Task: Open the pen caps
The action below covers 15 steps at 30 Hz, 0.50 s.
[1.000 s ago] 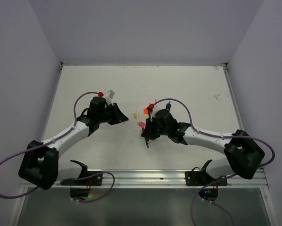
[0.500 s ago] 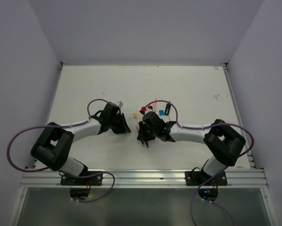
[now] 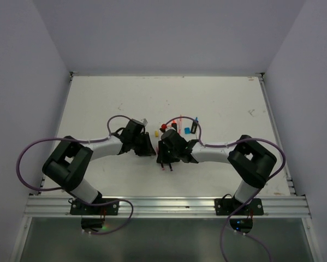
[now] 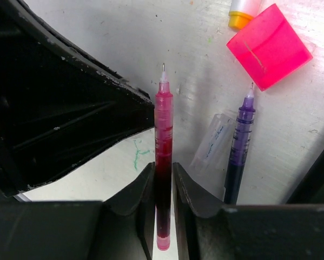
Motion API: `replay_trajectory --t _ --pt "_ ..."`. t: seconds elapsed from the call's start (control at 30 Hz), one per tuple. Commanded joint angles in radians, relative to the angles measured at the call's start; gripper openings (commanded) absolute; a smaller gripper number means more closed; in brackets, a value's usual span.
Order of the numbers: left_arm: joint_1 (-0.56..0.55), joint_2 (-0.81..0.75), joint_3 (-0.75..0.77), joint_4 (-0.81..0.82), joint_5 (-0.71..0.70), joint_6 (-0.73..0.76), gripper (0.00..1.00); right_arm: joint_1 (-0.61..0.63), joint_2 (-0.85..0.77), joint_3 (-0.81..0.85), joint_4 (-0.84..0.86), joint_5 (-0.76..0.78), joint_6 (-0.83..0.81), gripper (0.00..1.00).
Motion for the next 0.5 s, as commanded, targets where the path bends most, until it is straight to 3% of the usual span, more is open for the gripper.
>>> replay_trajectory --t 0.0,0.47 --pt "-0.005 0.019 0.033 0.004 -0.029 0.004 0.24 0.003 -0.002 0.038 0.001 0.033 0.021 0.23" --pt "-0.005 -0.015 0.059 -0.053 -0.054 0.017 0.30 0.003 -0.101 0.034 -0.060 0.091 -0.005 0.42"
